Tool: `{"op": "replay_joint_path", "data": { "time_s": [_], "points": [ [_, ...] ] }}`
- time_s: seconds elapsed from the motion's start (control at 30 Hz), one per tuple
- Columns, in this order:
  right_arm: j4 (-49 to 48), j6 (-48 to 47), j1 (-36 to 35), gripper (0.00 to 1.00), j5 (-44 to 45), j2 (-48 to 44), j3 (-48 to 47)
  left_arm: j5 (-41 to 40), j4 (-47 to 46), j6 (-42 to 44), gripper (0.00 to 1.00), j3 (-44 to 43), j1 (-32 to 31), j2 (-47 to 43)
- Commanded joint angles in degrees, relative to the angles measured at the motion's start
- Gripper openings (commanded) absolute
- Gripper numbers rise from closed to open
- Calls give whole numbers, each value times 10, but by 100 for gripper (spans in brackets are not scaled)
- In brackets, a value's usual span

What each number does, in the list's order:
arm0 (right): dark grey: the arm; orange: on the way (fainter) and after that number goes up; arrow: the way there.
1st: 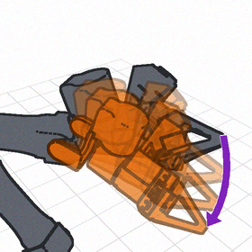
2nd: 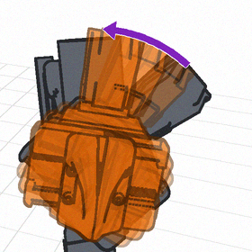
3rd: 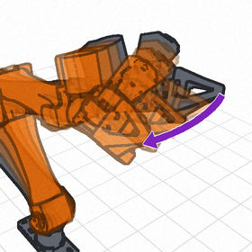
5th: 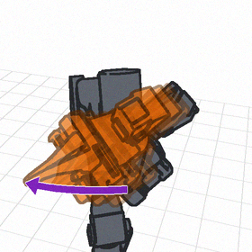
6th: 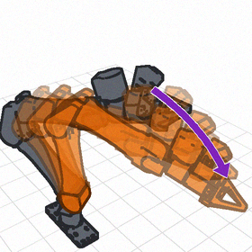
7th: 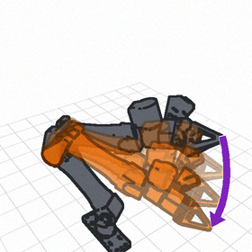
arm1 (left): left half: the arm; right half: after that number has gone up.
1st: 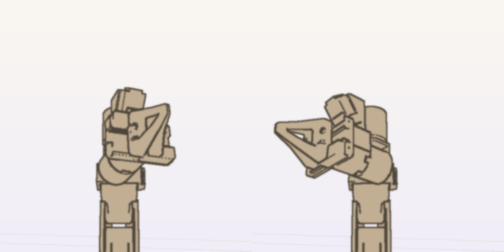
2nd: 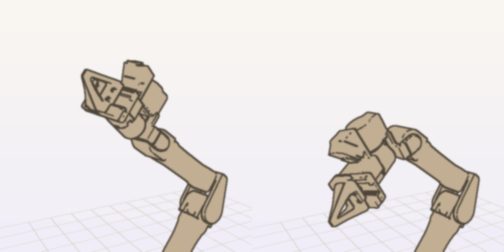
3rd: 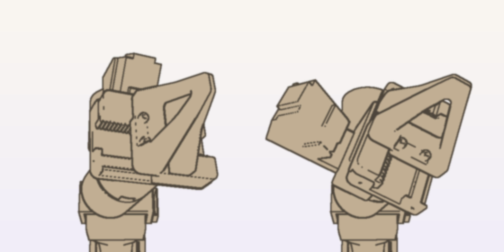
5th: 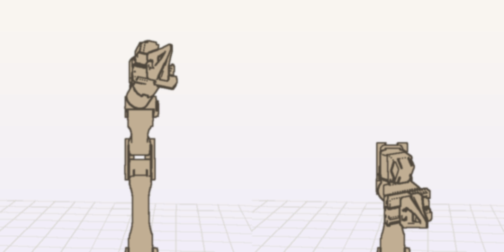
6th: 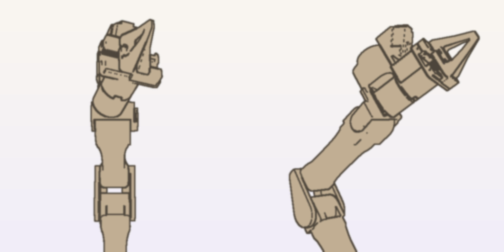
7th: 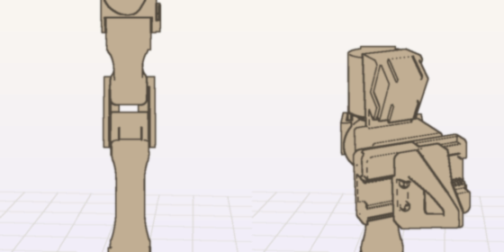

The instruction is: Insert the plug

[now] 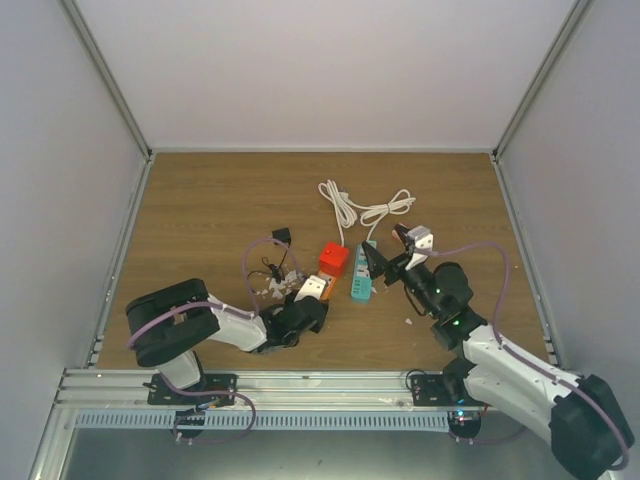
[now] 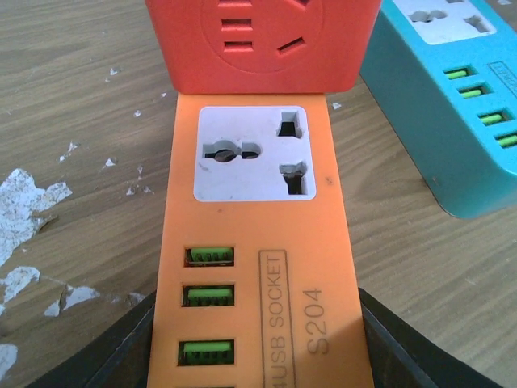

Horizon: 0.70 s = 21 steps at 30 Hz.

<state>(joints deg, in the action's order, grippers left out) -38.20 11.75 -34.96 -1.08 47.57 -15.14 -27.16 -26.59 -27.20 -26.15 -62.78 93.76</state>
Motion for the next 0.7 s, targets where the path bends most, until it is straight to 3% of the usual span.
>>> {"op": "replay_joint_path", "data": {
  "time_s": [0.0, 0.23, 0.3, 0.47, 0.67],
  "points": [
    [79, 69, 68, 100, 22, 22, 7, -63, 109, -32, 51, -44, -7, 31],
    [115, 104, 247, 100, -45, 145, -38, -64, 124, -21, 89, -83, -8, 35],
    [142, 81, 264, 100, -8, 200, -73, -48, 120, -13, 98, -82, -9, 15],
    [119, 31, 267, 99, -51, 333, -135, 33, 93, 33, 99, -57, -8, -65],
    [132, 16, 278, 92, -96, 447, -206, 125, 113, 58, 99, -21, -7, -209]
  ]
}}
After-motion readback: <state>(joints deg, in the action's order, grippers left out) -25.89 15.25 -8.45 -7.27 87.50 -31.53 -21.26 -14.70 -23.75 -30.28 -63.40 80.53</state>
